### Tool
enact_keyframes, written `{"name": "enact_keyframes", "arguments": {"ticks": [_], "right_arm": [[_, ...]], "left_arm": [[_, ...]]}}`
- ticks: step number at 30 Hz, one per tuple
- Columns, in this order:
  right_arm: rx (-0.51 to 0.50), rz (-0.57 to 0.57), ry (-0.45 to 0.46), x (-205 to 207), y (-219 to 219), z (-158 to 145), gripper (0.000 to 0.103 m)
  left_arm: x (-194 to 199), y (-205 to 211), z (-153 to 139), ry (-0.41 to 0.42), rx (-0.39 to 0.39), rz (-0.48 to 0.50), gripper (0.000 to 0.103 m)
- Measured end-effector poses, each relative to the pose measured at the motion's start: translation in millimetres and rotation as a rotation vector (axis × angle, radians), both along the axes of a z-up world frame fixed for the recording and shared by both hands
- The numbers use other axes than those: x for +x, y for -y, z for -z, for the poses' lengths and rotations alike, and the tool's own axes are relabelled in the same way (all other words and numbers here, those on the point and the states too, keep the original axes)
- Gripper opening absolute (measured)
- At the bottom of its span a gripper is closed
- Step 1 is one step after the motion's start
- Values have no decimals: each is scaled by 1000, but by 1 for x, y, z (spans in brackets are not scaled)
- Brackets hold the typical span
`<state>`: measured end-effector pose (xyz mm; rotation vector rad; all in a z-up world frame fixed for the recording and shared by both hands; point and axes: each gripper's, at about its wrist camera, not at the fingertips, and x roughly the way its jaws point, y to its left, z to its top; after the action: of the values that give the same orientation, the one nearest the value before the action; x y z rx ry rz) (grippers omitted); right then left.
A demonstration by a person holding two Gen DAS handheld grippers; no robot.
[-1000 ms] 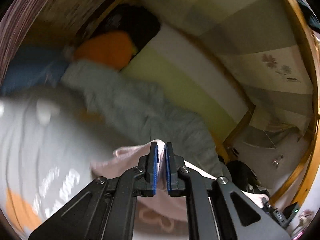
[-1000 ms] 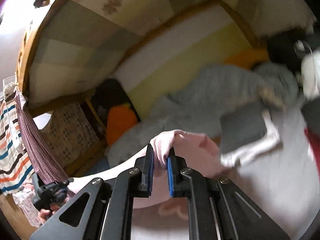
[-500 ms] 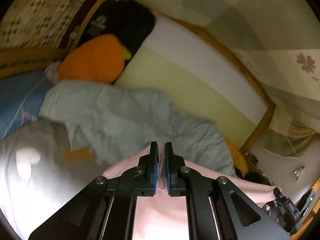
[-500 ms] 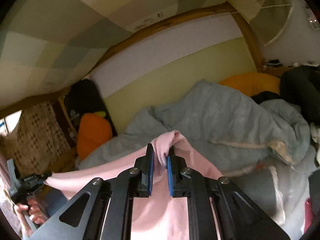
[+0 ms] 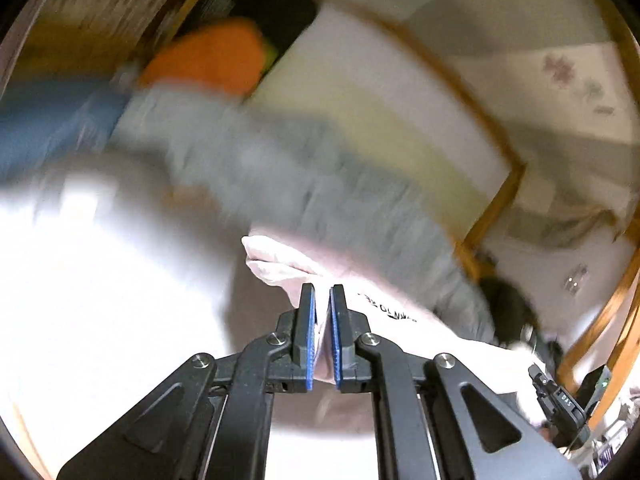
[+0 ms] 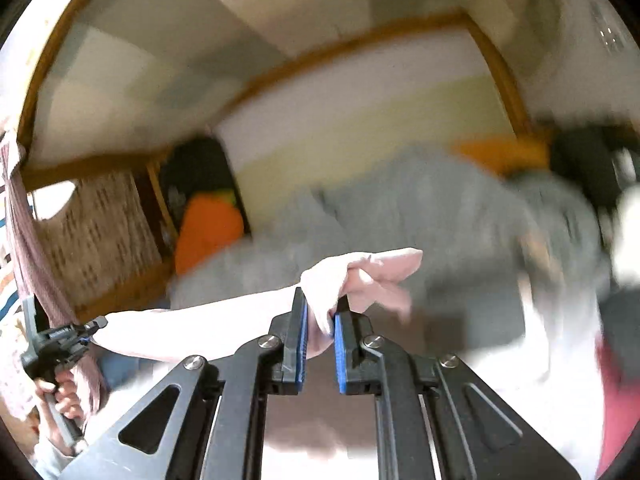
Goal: Fold small clothes
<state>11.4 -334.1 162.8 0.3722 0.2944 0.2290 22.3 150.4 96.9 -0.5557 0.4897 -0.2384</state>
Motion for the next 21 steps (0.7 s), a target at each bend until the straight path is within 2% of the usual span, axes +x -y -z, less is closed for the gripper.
{"name": "enact_keyframes", "arguments": {"ticks": [2, 4, 6, 8, 11, 15, 18, 21], "right_arm": [[59, 22, -93, -27, 6, 58, 11], [79, 37, -180, -48, 9, 100, 11], [153, 45, -272, -59, 15, 134, 11], [191, 62, -317, -73, 20, 158, 11], [231, 78, -344, -97, 25, 177, 11], [230, 94, -364, -118, 26, 189, 11], [214, 96, -368, -124, 22, 189, 11], [216, 96, -371, -129, 20, 182, 11]], "left_arm": [[-25, -2, 48, -86, -39, -10, 6], [-47, -1, 81, -152, -46, -16, 6], [-65, 0, 102, -199, -45, -27, 6], [-79, 0, 113, -220, -46, -33, 6], [-93, 1, 115, -225, -50, -44, 6], [-104, 8, 107, -199, -17, -60, 6], [-106, 8, 104, -195, -12, -67, 6], [-112, 4, 99, -204, -52, -69, 6]]}}
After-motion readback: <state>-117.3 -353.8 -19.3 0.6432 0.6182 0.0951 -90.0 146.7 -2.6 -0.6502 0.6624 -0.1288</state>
